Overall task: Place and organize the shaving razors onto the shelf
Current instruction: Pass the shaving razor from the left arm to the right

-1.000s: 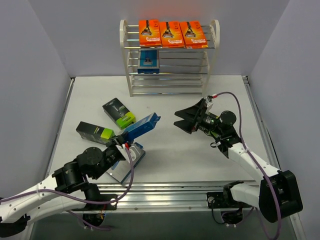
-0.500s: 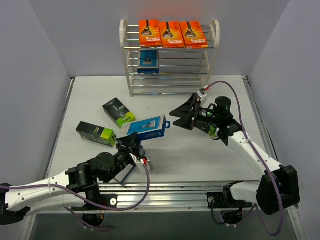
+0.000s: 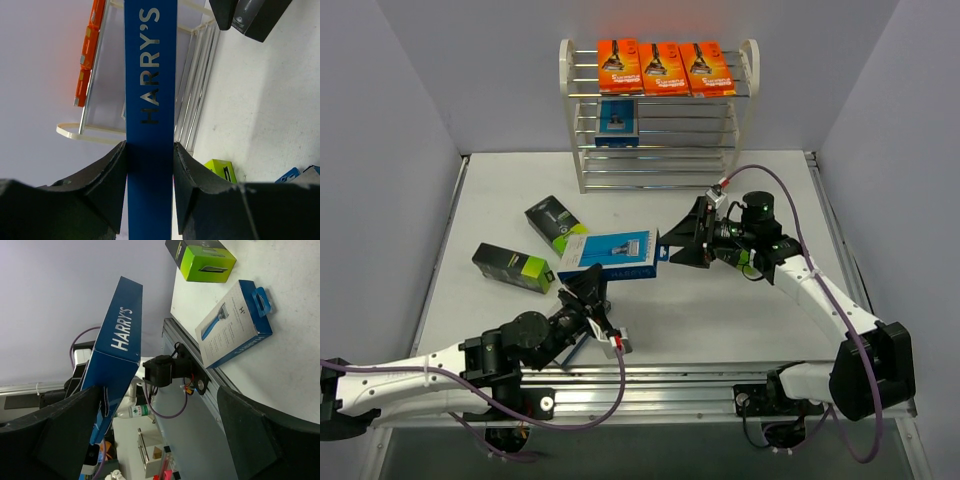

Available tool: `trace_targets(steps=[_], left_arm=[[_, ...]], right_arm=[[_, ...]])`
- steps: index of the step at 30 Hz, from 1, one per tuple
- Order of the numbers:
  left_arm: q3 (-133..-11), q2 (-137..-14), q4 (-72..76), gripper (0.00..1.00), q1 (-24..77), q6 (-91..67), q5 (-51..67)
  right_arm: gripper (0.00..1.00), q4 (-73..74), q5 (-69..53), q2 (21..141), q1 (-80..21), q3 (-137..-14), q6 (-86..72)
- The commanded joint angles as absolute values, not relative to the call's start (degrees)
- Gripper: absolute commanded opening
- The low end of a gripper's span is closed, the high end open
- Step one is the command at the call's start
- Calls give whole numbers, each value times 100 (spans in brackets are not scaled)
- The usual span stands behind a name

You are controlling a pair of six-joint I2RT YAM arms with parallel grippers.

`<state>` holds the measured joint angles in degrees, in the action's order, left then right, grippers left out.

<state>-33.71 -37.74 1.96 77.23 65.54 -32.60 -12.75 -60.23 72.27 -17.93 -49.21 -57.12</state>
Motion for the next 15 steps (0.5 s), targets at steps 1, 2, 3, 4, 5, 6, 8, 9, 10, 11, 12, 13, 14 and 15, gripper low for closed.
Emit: trace_targets(steps=[1,2,3,4,5,6,8,9,10,11,12,13,14,15], left_arm=[[-3340,-3700,659,2,7813,6767,-2927],[-3314,-3657,659,2,7822,6794,-2901],[-3279,-3630,668,2,7831,6855,-2857],[-3209,-3612,694,2,7831,6882,-2856],[-3191,-3569,720,2,7840,6908,-2848],[-3173,-3542,695,2,7831,6917,-2795],[-3103,-3533,677,2,7840,6978,-2795],[-3076,-3516,677,2,7840,6987,-2786],[-3059,-3498,677,2,7840,6987,-2760],[-2998,-3455,703,2,7840,6996,-2760],[-2971,-3437,773,2,7840,7031,-2760],[-2953,-3428,808,2,7840,7049,-2760],[-2927,-3428,835,2,7840,7075,-2768],[-2909,-3428,913,2,7840,7136,-2777]], right_arm=[[97,-1213,-6337,7330,-1758,-5203,-5511],[96,-1230,-6354,7347,-1758,-5221,-5528],[95,-1230,-6346,7348,-1758,-5264,-5528],[95,-1230,-6354,7339,-1758,-5291,-5537],[95,-1230,-6346,7339,-1749,-5300,-5537],[94,-1230,-6328,7339,-1714,-5335,-5546],[94,-1283,-6311,7330,-1644,-5335,-5590],[94,-1344,-6311,7321,-1609,-5335,-5694],[93,-1467,-6311,7330,-1565,-5309,-5748],[93,-1529,-6319,7330,-1556,-5291,-5792],[93,-1608,-6311,7321,-1547,-5265,-5905],[93,-1748,-6319,7313,-1547,-5247,-5958],[93,-1801,-6328,7313,-1547,-5177,-6002],[93,-1845,-6337,7304,-1556,-5142,-6038]])
